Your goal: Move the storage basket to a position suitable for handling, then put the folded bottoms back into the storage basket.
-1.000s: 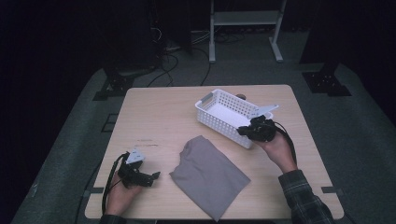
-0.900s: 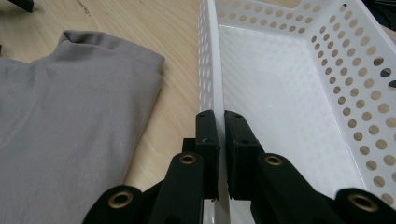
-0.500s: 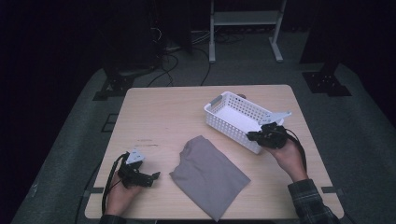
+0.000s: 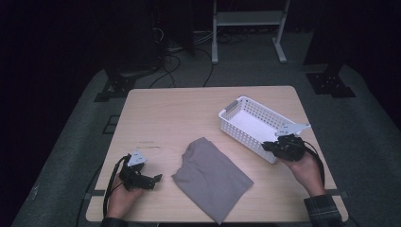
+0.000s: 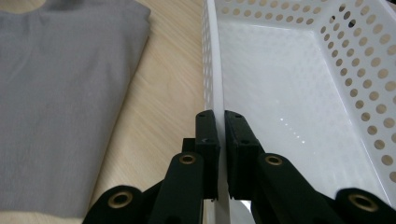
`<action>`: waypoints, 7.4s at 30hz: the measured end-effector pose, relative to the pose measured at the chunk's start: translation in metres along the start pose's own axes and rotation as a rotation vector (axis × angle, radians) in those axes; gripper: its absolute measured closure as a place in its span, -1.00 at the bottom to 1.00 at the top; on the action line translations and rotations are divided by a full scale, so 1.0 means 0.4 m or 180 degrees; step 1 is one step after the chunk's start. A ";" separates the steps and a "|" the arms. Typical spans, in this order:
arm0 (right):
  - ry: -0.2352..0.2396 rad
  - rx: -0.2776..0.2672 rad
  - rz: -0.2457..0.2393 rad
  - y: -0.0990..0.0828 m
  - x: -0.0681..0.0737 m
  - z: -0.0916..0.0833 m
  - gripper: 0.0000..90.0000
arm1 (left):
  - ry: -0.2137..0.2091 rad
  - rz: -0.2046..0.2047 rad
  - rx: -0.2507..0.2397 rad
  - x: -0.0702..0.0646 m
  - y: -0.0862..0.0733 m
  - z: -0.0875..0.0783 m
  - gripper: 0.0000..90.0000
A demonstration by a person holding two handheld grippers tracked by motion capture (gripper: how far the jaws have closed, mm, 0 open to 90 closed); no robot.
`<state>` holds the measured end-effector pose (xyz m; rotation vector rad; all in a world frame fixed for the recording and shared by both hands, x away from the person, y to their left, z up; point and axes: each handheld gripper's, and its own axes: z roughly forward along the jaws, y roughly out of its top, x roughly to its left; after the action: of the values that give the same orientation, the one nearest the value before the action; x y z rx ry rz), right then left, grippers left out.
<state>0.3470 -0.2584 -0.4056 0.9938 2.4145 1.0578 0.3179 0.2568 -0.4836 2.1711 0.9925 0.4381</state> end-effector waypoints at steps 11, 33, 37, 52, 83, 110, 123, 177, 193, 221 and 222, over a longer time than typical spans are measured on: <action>-0.0092 0.0039 0.0107 -0.054 0.003 -0.039 0.87 | 0.0001 -0.0001 0.0000 0.000 0.000 0.000 -1.00; -0.0278 0.0161 0.0186 -0.106 0.004 -0.073 0.86 | 0.0000 0.0000 0.0000 0.000 0.000 0.000 -1.00; -0.0262 0.0175 0.0190 -0.110 0.003 -0.071 0.86 | 0.0000 -0.0001 0.0000 0.000 0.000 0.000 -1.00; -0.0234 0.0078 0.0249 -0.094 -0.002 -0.085 0.40 | 0.0000 -0.0001 0.0000 0.000 0.000 0.000 -1.00; 0.0081 0.0001 0.0197 -0.002 0.013 -0.023 -0.25 | -0.0008 0.0012 -0.0001 -0.001 -0.003 -0.003 -1.00; 0.0294 -0.0031 -0.0050 0.076 0.091 0.067 -0.54 | -0.0014 0.0019 -0.0003 0.000 0.001 0.002 -1.00; 0.0442 0.0006 -0.0156 0.115 0.137 0.133 -0.65 | 0.0004 -0.0004 -0.0001 -0.002 0.000 0.001 -1.00; 0.0701 0.0446 -0.0142 0.102 0.242 0.318 -1.00 | -0.0005 0.0010 -0.0002 -0.001 0.001 0.001 -1.00; 0.0568 0.0502 -0.0236 0.083 0.293 0.341 -0.89 | -0.0005 0.0010 -0.0001 -0.001 0.001 0.001 -1.00; 0.0910 0.0183 -0.0250 0.085 0.296 0.290 0.47 | -0.0005 0.0012 -0.0001 -0.001 0.001 0.001 -1.00; 0.0907 0.0175 -0.0255 0.088 0.295 0.286 0.48 | -0.0005 0.0012 -0.0001 -0.001 0.001 0.001 -1.00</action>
<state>0.3410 -0.0992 -0.4584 0.8012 2.6979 1.1798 0.3182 0.2561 -0.4836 2.1730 0.9876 0.4381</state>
